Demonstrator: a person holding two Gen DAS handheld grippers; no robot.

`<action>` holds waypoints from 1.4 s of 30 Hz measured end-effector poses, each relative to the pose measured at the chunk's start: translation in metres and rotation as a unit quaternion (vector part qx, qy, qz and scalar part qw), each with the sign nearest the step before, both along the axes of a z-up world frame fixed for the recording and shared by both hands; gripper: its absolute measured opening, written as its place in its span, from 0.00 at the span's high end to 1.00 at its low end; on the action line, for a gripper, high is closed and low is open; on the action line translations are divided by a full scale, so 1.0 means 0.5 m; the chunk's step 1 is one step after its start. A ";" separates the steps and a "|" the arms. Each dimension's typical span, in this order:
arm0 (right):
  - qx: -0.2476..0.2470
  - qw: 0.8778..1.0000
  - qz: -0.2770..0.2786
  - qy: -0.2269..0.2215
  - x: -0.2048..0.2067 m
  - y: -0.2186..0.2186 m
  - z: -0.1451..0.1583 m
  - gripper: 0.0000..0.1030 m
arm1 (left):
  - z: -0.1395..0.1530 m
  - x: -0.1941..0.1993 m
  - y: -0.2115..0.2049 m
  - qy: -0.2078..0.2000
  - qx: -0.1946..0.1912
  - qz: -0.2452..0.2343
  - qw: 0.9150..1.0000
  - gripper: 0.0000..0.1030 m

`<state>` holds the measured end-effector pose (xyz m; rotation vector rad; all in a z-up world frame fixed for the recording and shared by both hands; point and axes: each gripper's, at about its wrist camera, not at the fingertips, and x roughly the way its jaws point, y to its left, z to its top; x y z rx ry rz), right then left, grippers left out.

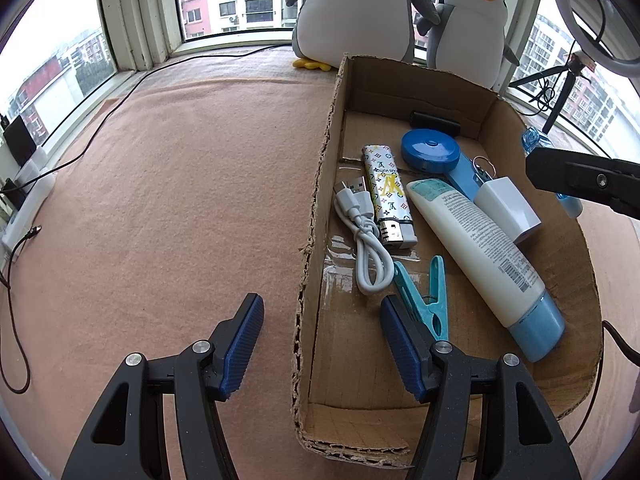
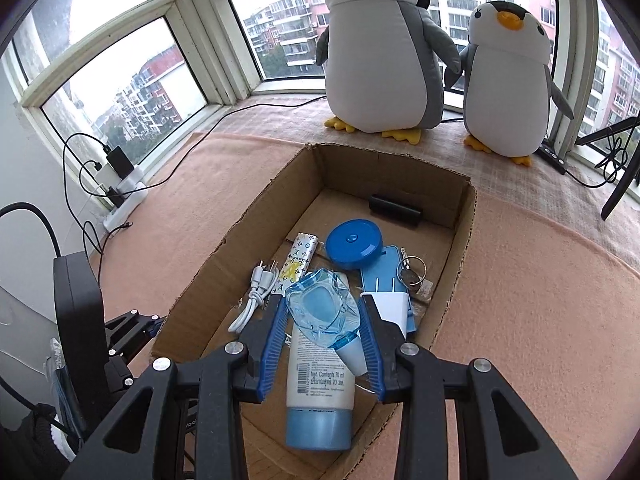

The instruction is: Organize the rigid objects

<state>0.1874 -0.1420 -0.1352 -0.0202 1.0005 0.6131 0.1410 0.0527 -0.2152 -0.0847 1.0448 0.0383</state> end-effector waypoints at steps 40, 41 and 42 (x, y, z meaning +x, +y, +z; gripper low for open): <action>0.004 0.998 -0.065 -0.026 -0.087 -0.101 0.074 0.27 | 0.053 -0.039 -0.014 -0.017 0.017 -0.005 1.000 0.36; 0.003 0.997 -0.067 -0.030 -0.092 -0.102 0.079 0.27 | 0.059 -0.043 -0.014 -0.020 0.019 -0.005 1.000 0.36; 0.002 0.997 -0.069 -0.034 -0.097 -0.105 0.084 0.26 | 0.066 -0.048 -0.015 -0.024 0.021 -0.005 0.999 0.36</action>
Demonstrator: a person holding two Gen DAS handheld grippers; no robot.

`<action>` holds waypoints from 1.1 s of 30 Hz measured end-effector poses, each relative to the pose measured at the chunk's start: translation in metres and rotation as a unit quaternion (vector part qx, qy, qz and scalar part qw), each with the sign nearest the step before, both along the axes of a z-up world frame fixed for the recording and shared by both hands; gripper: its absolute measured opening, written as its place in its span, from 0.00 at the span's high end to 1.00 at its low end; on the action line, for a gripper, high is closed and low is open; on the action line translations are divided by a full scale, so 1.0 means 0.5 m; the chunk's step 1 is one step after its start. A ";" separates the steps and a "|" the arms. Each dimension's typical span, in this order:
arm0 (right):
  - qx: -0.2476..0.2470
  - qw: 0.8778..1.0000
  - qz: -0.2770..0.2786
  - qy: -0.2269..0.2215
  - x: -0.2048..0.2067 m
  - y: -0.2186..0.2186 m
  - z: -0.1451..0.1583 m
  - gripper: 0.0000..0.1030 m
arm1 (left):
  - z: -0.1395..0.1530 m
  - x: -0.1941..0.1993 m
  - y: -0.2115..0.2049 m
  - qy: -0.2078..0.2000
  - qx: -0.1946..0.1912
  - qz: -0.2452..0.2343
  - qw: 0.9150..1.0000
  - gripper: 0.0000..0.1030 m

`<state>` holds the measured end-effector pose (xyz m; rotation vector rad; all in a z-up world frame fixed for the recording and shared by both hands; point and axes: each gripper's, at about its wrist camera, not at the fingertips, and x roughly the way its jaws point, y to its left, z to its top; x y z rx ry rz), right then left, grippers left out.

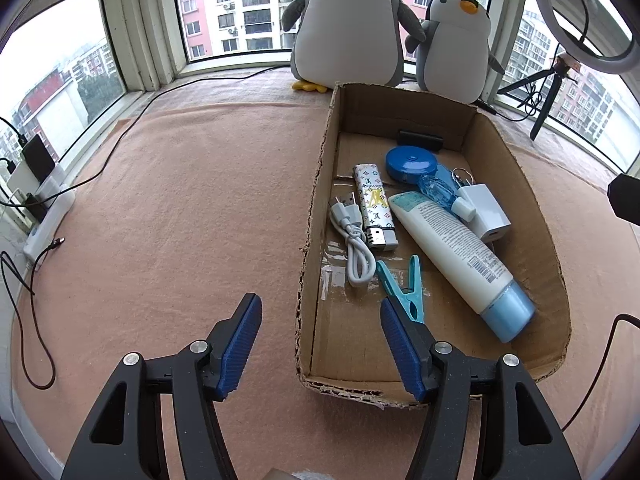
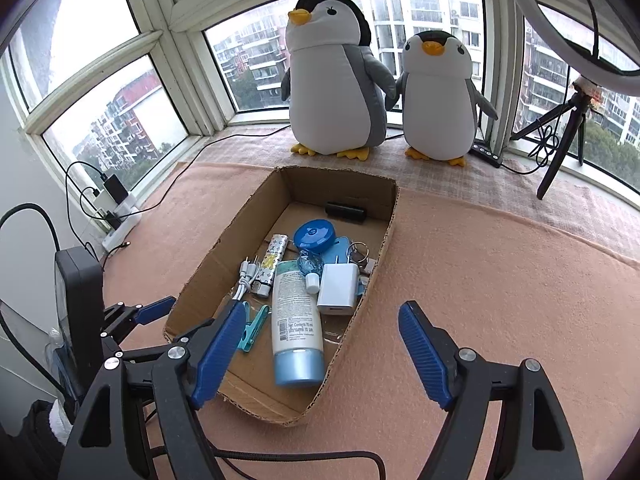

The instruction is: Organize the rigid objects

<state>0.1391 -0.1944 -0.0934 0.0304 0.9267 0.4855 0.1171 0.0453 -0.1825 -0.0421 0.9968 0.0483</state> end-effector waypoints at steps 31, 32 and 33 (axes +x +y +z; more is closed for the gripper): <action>0.019 0.990 -0.103 -0.093 -0.143 -0.086 0.105 0.13 | 0.284 -0.162 -0.076 -0.165 0.013 -0.027 0.986 0.28; 0.019 0.990 -0.103 -0.093 -0.144 -0.086 0.105 0.13 | 0.286 -0.165 -0.078 -0.165 0.012 -0.029 0.986 0.28; 0.019 0.990 -0.103 -0.093 -0.143 -0.086 0.105 0.13 | 0.288 -0.166 -0.079 -0.165 0.012 -0.030 0.986 0.28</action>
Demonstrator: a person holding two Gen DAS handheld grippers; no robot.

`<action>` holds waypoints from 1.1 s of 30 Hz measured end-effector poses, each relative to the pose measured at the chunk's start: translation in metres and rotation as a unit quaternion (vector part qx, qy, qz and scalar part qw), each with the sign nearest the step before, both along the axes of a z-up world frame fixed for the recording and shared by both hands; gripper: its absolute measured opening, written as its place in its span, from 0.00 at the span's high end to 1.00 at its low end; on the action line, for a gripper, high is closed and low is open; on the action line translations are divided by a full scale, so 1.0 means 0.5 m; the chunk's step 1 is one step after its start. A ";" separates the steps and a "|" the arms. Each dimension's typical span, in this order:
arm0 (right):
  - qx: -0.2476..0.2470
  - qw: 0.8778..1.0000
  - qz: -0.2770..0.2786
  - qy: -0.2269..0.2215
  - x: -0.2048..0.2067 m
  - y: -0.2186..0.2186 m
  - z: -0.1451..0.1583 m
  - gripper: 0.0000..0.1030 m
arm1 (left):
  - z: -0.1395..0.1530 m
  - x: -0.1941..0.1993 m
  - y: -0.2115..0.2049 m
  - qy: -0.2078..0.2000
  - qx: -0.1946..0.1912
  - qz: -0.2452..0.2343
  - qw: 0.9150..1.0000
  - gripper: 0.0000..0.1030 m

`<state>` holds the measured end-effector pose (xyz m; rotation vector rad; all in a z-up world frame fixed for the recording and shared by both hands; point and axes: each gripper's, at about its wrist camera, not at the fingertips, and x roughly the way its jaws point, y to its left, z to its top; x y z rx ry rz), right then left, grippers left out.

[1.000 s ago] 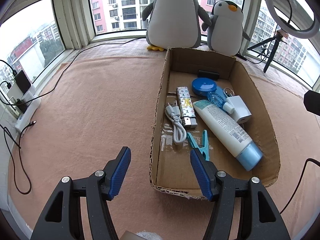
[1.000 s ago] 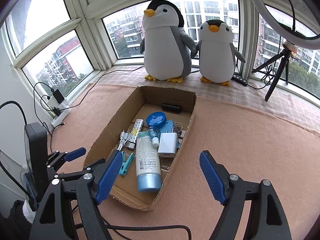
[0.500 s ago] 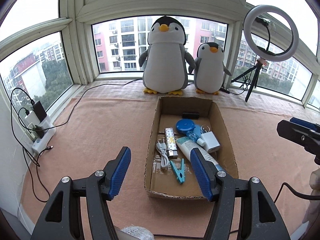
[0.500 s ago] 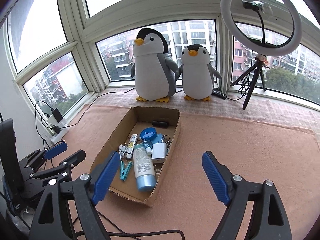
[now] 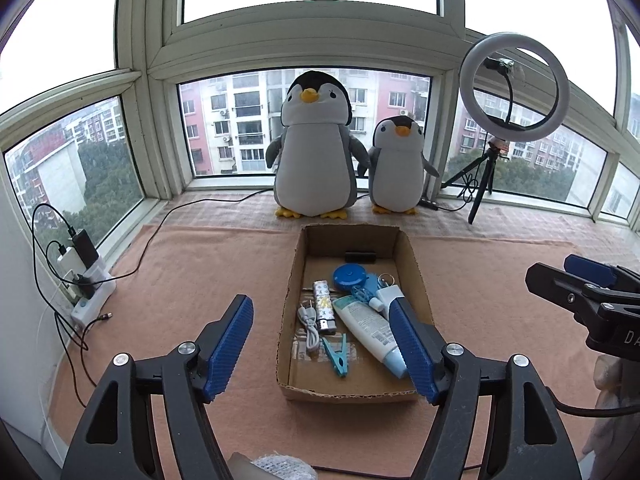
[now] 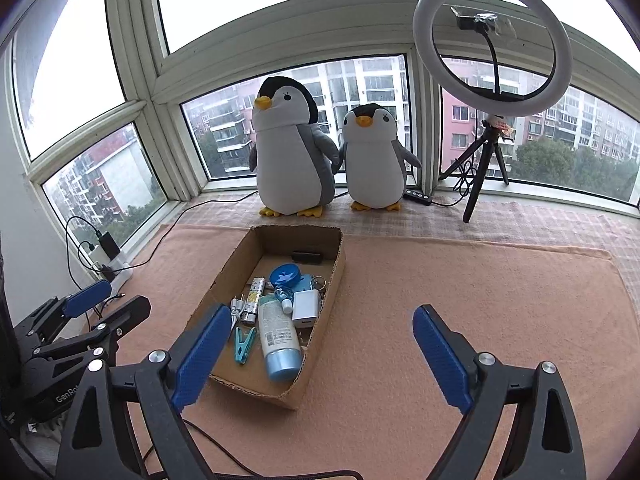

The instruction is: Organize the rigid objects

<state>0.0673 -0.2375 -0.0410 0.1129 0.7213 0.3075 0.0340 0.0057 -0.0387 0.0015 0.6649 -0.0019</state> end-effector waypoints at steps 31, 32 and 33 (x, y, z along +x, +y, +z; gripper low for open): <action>0.001 1.000 -0.004 0.008 0.008 -0.006 -0.004 0.12 | 0.000 0.004 -0.005 0.006 -0.002 -0.002 1.000 0.28; 0.002 1.000 -0.004 0.009 0.009 -0.007 -0.006 0.12 | 0.001 0.005 -0.004 0.006 -0.002 -0.002 1.000 0.28; 0.003 1.000 -0.004 0.009 0.009 -0.007 -0.006 0.12 | 0.000 0.005 -0.004 0.006 -0.002 -0.002 1.000 0.28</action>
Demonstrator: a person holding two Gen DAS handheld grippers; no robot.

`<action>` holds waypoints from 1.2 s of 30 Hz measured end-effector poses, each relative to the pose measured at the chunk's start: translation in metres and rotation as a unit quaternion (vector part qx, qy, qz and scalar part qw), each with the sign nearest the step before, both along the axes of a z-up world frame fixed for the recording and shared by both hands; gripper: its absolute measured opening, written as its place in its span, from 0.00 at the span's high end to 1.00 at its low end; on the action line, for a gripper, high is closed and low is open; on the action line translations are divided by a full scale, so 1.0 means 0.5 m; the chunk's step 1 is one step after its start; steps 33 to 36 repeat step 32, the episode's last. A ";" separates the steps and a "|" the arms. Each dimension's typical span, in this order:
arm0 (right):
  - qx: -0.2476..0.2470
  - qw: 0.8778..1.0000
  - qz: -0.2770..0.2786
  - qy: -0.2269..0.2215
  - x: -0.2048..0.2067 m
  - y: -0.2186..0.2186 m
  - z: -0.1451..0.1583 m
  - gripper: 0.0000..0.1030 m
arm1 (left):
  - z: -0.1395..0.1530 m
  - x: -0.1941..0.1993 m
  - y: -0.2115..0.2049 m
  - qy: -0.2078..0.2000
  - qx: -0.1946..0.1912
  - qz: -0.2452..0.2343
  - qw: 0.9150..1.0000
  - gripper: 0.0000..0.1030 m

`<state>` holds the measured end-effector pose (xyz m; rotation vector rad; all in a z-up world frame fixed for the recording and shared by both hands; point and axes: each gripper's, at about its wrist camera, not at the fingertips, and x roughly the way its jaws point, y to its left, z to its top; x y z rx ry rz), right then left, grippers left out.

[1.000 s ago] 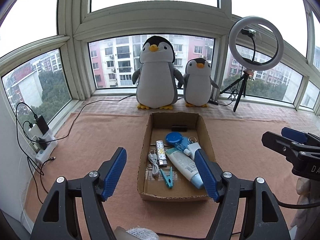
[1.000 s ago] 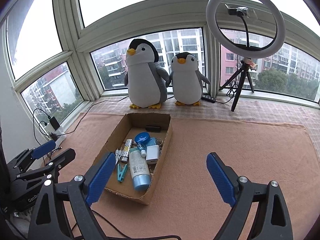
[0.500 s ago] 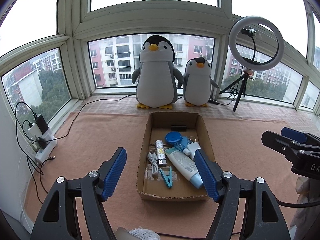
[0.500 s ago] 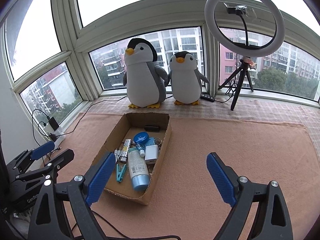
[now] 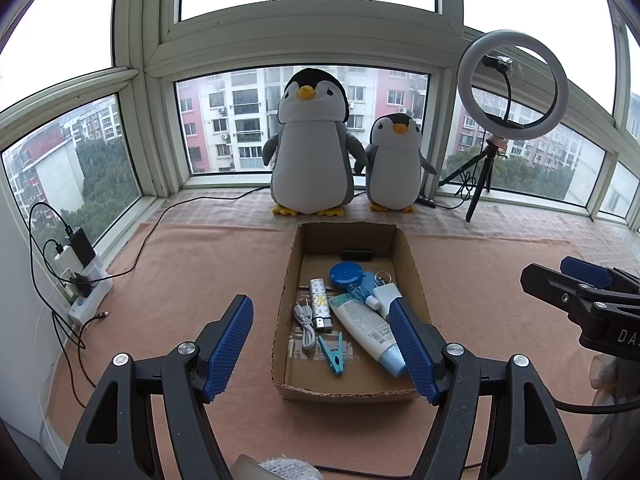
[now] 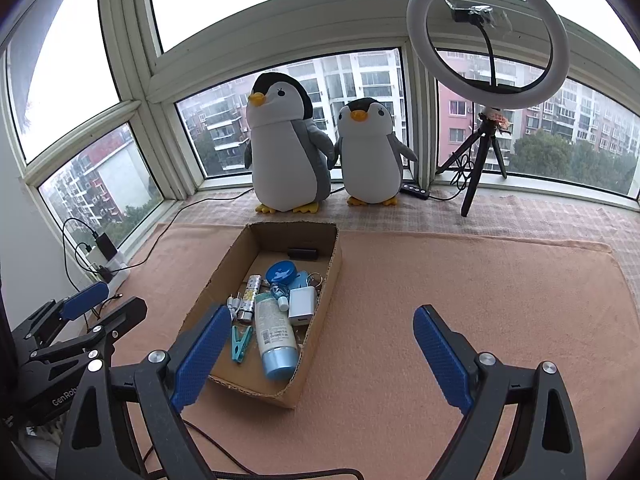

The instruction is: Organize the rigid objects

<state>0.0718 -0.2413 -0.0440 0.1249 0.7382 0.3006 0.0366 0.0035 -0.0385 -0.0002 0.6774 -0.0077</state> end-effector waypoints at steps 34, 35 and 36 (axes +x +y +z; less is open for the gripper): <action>0.000 1.000 -0.001 0.005 0.000 0.000 -0.007 0.12 | -0.005 0.002 -0.006 0.002 -0.001 0.000 1.000 0.24; 0.000 1.000 -0.001 0.005 0.000 0.000 -0.007 0.12 | -0.005 0.002 -0.006 0.002 -0.001 0.000 1.000 0.24; 0.000 1.000 -0.001 0.005 0.000 0.000 -0.007 0.12 | -0.005 0.002 -0.006 0.002 -0.001 0.000 1.000 0.24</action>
